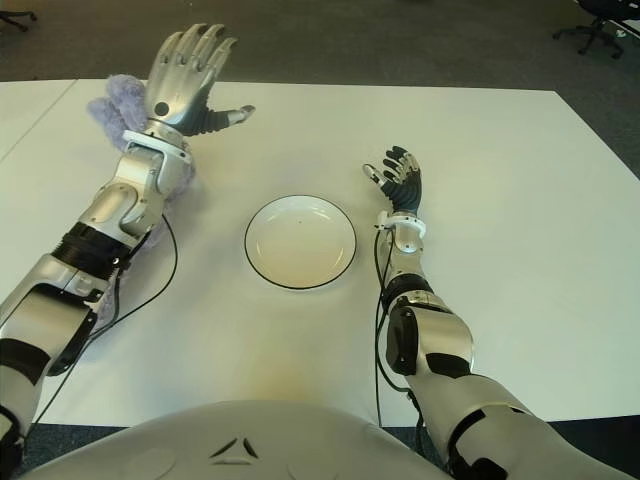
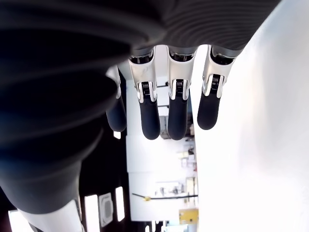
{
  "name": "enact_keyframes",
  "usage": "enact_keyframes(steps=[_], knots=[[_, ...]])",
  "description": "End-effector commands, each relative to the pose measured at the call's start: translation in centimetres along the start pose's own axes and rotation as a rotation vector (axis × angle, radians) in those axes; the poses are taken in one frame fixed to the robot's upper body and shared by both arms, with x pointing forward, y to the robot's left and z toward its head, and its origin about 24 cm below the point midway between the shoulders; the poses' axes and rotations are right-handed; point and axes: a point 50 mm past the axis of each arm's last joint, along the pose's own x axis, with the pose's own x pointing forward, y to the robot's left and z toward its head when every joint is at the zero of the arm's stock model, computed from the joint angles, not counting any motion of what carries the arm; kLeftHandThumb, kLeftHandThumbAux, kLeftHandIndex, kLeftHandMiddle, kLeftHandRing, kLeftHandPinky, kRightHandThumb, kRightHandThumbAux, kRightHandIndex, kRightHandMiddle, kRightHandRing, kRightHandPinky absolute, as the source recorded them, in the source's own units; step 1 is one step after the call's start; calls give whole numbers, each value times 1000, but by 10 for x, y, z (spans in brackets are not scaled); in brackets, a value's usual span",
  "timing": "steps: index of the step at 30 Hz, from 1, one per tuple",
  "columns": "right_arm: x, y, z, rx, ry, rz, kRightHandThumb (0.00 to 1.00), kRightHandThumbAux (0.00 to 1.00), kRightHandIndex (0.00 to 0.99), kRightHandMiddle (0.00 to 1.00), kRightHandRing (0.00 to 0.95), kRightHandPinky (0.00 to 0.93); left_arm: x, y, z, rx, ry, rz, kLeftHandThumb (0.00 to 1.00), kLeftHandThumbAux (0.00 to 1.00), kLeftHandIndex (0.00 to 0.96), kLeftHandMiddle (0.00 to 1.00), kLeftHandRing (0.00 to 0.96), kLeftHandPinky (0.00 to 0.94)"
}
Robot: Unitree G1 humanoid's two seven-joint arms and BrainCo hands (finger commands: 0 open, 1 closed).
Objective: Put the doll into the plate.
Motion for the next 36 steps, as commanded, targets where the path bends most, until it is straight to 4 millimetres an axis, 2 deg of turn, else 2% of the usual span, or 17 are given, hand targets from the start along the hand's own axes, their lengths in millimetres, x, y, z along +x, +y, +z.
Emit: enact_keyframes(steps=[1, 16, 28, 36], knots=[[-93, -12, -107, -16, 559, -43, 74, 829, 196, 238, 225, 217, -15, 1, -14, 97, 38, -84, 168, 277, 0, 0, 0, 0], [-92, -12, -107, -8, 553, -35, 47, 835, 178, 237, 220, 212, -39, 1, -30, 150, 61, -169, 104, 254, 0, 0, 0, 0], [-91, -12, -107, 1, 554, -37, 39, 845, 172, 233, 218, 213, -72, -10, -45, 79, 78, -291, 134, 261, 0, 0, 0, 0], [-91, -13, -107, 5, 563, -43, 35, 838, 162, 231, 211, 202, -83, -19, -51, 67, 109, -343, 124, 256, 0, 0, 0, 0]])
